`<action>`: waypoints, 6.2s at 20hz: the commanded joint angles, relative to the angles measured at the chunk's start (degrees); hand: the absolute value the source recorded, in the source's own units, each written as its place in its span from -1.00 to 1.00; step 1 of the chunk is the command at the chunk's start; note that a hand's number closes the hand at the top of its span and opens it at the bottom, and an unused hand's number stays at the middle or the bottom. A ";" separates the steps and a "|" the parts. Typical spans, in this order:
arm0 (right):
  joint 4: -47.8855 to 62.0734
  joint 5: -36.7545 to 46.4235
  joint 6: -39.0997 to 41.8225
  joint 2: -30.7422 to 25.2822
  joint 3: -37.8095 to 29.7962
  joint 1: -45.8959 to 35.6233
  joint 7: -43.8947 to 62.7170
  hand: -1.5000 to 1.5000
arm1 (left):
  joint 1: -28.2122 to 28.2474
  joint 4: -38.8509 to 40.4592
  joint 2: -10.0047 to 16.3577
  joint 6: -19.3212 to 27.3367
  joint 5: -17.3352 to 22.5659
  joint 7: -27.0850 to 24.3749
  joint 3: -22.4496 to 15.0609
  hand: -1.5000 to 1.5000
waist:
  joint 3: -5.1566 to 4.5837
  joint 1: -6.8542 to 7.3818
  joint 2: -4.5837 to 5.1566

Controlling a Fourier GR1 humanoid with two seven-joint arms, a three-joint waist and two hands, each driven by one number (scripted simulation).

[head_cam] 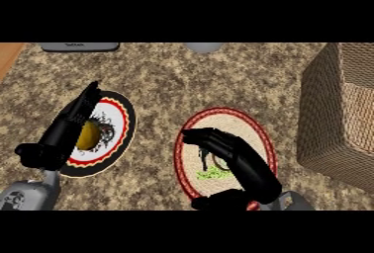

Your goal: Pick the cupcake from the placemat and place it in the basket

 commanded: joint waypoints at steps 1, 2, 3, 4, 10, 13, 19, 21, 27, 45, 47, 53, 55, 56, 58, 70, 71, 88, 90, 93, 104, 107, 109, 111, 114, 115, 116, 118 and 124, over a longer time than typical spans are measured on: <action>-4.76 10.90 -3.98 -3.08 -2.43 -4.66 12.21 -1.00 | -0.79 1.01 1.02 -1.50 0.85 -0.03 1.24 0.00 | -0.10 -0.54 -0.18; -8.34 11.81 -2.19 -6.43 -3.94 -4.74 15.15 -1.00 | 0.17 -0.30 0.17 0.12 -0.33 0.97 0.28 0.00 | -0.09 -0.91 -0.49; -9.80 13.92 -1.00 -6.52 -4.35 -7.68 19.92 -1.00 | -0.09 0.04 0.10 -0.30 -0.29 0.80 0.07 0.00 | -0.15 -0.84 -0.50; -11.10 14.77 2.58 -9.47 -4.56 -8.48 23.11 -1.00 | 0.01 0.13 0.92 -0.74 0.37 0.59 1.27 0.00 | -0.17 -0.76 -0.51; -14.96 7.57 27.42 -18.83 -3.96 -16.72 37.06 -1.00 | 0.28 0.47 -0.26 -0.71 -0.72 -0.68 -0.10 0.00 | -0.26 0.14 -0.14; -19.05 -2.06 36.32 -21.13 -8.26 -18.04 43.05 -1.00 | 0.02 1.74 -0.56 -1.02 -0.74 -1.78 0.47 0.00 | -0.10 -0.05 0.09; -24.68 -18.87 45.93 -22.17 -16.43 -19.26 55.18 -1.00 | -1.00 0.52 -0.73 -2.60 -0.38 0.90 1.35 0.00 | 0.06 0.57 0.24; -21.70 -20.67 47.41 -23.49 -20.43 -18.89 52.84 -1.00 | -2.97 0.32 -2.08 -2.16 -0.87 2.80 1.14 0.00 | 0.10 0.72 0.39; -24.58 -20.69 50.63 -22.48 -24.90 -15.36 51.90 -1.00 | -2.42 -0.86 -2.99 -3.34 -2.40 3.27 3.24 0.00 | 0.11 0.89 0.40; -6.88 18.96 32.04 -5.51 -12.48 -2.39 21.74 -1.00 | -5.63 5.91 -5.22 -8.34 -4.58 -1.08 6.80 0.00 | 0.13 0.93 0.58; -4.35 22.08 29.65 -4.23 -12.48 -1.42 19.21 -1.00 | -2.81 1.52 -5.56 -7.84 -5.11 1.82 6.83 0.00 | 0.14 1.10 0.50; 1.16 23.75 30.74 -1.43 -14.87 -4.34 14.84 -1.00 | 0.39 -3.69 -7.08 -8.91 -5.79 2.41 7.03 0.00 | 0.14 1.30 0.47; -1.60 25.83 28.38 -3.34 -14.10 3.00 9.41 -1.00 | -2.17 0.70 -7.22 -9.08 -7.49 1.71 7.91 0.00 | 0.14 0.90 0.47; 0.69 24.78 29.52 -1.84 -16.13 -0.18 9.05 -1.00 | -2.15 -0.61 -7.38 -9.60 -7.07 2.74 8.27 0.00 | 0.13 1.00 0.47; -5.74 22.99 33.09 -1.34 -15.99 1.58 12.57 -1.00 | -4.29 5.78 -9.84 -7.32 -10.47 -1.12 6.90 0.00 | 0.12 0.72 0.48; -4.99 32.78 34.11 4.14 -13.00 1.53 16.19 -1.00 | 1.23 -6.28 -9.38 -10.96 -8.53 5.12 9.84 0.00 | 0.13 1.11 0.42; -4.48 35.40 30.99 3.24 -9.93 5.94 13.75 -1.00 | -4.21 2.36 -10.11 -10.41 -9.41 1.28 10.34 0.00 | 0.12 0.74 0.49; 9.29 42.15 29.55 6.36 -14.24 1.36 8.88 -1.00 | -3.42 -1.17 -11.28 -12.61 -10.05 4.52 11.64 0.00 | 0.13 0.94 0.47; 9.53 43.88 28.49 8.04 -12.92 2.47 10.32 -1.00 | -0.76 -0.85 -10.61 -13.46 -11.22 1.55 11.70 0.00 | 0.13 0.99 0.46; 7.00 42.10 33.32 8.07 -15.05 1.50 10.55 -1.00 | -2.76 -2.21 -11.96 -12.72 -10.87 5.31 11.35 0.00 | 0.13 0.91 0.45; 16.06 46.56 29.42 6.55 -12.03 2.82 2.28 1.00 | 0.30 -0.52 -12.38 -13.97 -11.49 0.09 11.67 0.00 | 0.13 0.94 0.46; 15.42 48.52 28.88 8.88 -9.97 3.75 4.62 1.00 | -3.31 -2.04 -13.20 -12.62 -11.74 5.45 11.07 0.00 | 0.13 0.86 0.43; 25.47 50.98 25.77 9.21 -11.37 -5.06 1.82 1.00 | -2.84 0.78 -11.41 -14.28 -10.68 2.20 13.09 0.00 | 0.14 1.34 0.56; 20.26 53.26 23.20 7.81 -7.33 0.60 0.30 1.00 | 1.11 -1.84 -13.20 -12.79 -12.64 -0.35 11.09 0.00 | 0.14 1.18 0.46; 8.85 53.87 24.59 6.52 -9.86 12.39 11.25 1.00 | -1.58 -1.30 -12.29 -12.33 -12.56 2.96 12.18 0.00 | 0.12 -0.29 0.16; 8.43 55.02 22.58 7.74 -10.92 14.20 14.81 1.00 | -0.68 -1.32 -12.01 -12.70 -11.31 2.09 13.39 0.00 | 0.11 -0.47 0.10; 4.41 55.01 22.77 8.55 -11.45 17.69 18.18 1.00 | 1.35 -1.01 -11.16 -13.81 -11.05 0.74 13.66 0.00 | 0.05 -1.30 -0.19; 0.63 56.04 20.31 9.05 -12.05 22.89 21.60 1.00 | -1.64 -1.01 -11.93 -12.18 -11.70 2.74 13.54 0.00 | 0.09 -1.82 -0.09; -14.20 59.48 14.68 9.05 -4.60 35.93 25.01 1.00 | -0.38 0.22 -14.06 -11.59 -13.76 -0.01 10.88 0.00 | 0.11 0.08 0.32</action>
